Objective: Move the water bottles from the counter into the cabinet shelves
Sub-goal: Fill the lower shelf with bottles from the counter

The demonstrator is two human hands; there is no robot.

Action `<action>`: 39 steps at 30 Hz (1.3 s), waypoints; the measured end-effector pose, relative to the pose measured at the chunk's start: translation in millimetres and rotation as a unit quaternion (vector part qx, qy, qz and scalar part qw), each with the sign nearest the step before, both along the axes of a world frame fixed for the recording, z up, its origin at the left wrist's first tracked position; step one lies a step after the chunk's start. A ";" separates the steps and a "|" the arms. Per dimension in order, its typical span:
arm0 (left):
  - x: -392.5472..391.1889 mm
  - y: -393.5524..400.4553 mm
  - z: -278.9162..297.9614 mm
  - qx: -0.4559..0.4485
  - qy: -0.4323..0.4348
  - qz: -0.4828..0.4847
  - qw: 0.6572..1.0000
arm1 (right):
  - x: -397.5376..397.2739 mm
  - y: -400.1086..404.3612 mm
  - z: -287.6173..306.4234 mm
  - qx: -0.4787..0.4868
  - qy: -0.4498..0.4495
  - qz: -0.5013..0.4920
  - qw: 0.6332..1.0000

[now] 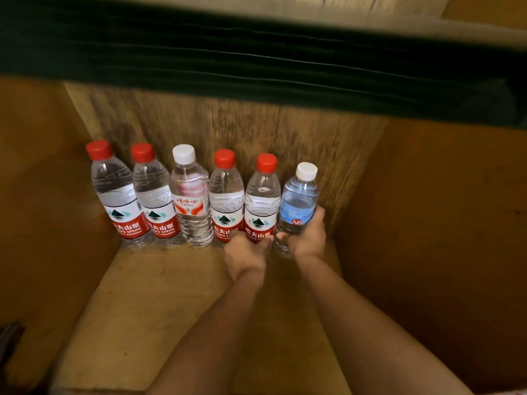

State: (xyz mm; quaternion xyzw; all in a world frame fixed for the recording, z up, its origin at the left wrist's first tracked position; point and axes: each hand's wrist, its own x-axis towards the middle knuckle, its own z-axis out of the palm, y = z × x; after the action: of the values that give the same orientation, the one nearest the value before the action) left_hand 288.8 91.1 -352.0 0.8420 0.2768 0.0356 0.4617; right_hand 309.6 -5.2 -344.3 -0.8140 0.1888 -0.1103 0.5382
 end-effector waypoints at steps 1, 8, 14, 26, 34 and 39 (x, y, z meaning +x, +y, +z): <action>0.0 1.7 -2.0 -0.004 -0.009 -0.007 1.000 | 2.1 0.8 -1.1 0.001 -0.001 -0.001 1.000; 2.9 6.7 -4.8 -0.031 -0.028 0.004 0.999 | 9.8 0.8 1.3 -0.016 0.011 0.000 1.000; 1.5 9.3 -8.3 -0.011 -0.039 -0.022 0.999 | 10.7 -4.1 3.7 -0.053 0.051 0.026 0.997; -7.4 16.0 -5.6 -0.106 -0.036 -0.081 0.990 | -6.7 -2.0 -12.7 0.077 0.063 0.063 0.993; -49.0 30.9 -3.4 -0.188 0.038 -0.173 0.966 | -86.8 0.2 -37.1 0.145 0.085 0.060 0.984; -100.9 18.8 10.2 -0.214 0.079 -0.232 0.946 | -150.0 -13.8 -17.3 0.148 0.092 0.084 0.981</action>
State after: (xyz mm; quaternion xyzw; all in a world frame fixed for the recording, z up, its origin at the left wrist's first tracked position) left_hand 187.9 110.0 -341.8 0.7647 0.1101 -0.1992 0.6028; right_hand 159.7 -19.0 -361.6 -0.7448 0.1823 0.0401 0.6406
